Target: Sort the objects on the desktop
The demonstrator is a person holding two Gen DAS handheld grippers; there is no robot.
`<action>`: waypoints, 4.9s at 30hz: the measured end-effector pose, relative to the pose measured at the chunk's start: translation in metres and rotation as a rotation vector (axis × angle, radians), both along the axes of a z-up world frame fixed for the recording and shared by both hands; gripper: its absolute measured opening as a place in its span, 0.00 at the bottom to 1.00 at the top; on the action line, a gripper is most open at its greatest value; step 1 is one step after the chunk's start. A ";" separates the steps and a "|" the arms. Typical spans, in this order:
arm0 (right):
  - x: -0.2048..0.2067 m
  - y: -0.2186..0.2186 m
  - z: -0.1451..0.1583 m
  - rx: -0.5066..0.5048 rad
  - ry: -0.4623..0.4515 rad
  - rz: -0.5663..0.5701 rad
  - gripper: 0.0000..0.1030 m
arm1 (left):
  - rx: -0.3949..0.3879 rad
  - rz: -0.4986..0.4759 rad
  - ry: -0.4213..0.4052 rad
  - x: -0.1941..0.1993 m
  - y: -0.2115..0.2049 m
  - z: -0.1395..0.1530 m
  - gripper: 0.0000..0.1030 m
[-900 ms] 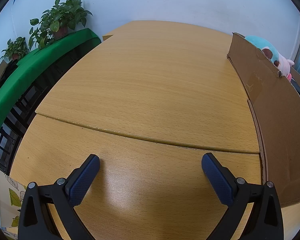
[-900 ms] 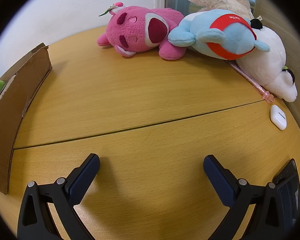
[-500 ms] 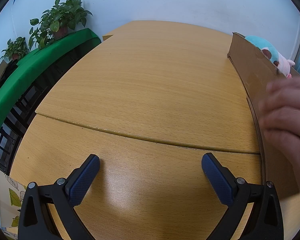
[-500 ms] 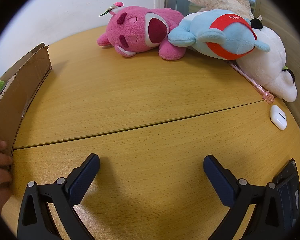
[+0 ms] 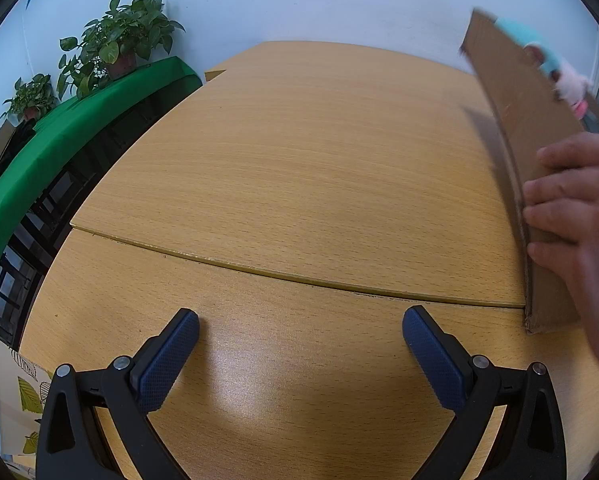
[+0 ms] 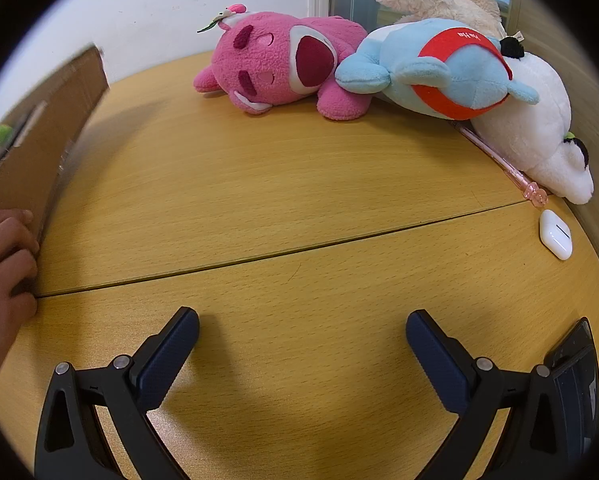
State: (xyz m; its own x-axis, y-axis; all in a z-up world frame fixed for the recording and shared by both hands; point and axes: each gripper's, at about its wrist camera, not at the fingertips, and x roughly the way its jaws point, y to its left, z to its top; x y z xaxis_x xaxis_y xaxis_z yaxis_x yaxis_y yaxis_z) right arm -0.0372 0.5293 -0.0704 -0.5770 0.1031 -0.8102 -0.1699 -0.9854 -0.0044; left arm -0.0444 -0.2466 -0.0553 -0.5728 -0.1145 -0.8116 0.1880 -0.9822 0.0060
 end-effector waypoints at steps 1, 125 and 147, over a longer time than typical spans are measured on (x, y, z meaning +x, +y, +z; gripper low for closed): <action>0.000 0.000 0.000 0.000 0.000 0.000 1.00 | 0.000 0.000 0.000 0.000 0.000 0.000 1.00; 0.076 -0.038 0.013 -0.045 -0.042 0.084 1.00 | 0.128 0.090 0.065 0.048 0.014 0.040 1.00; 0.252 -0.353 0.083 -0.368 0.051 0.872 0.99 | 0.553 -0.482 -0.103 0.119 0.263 0.062 0.86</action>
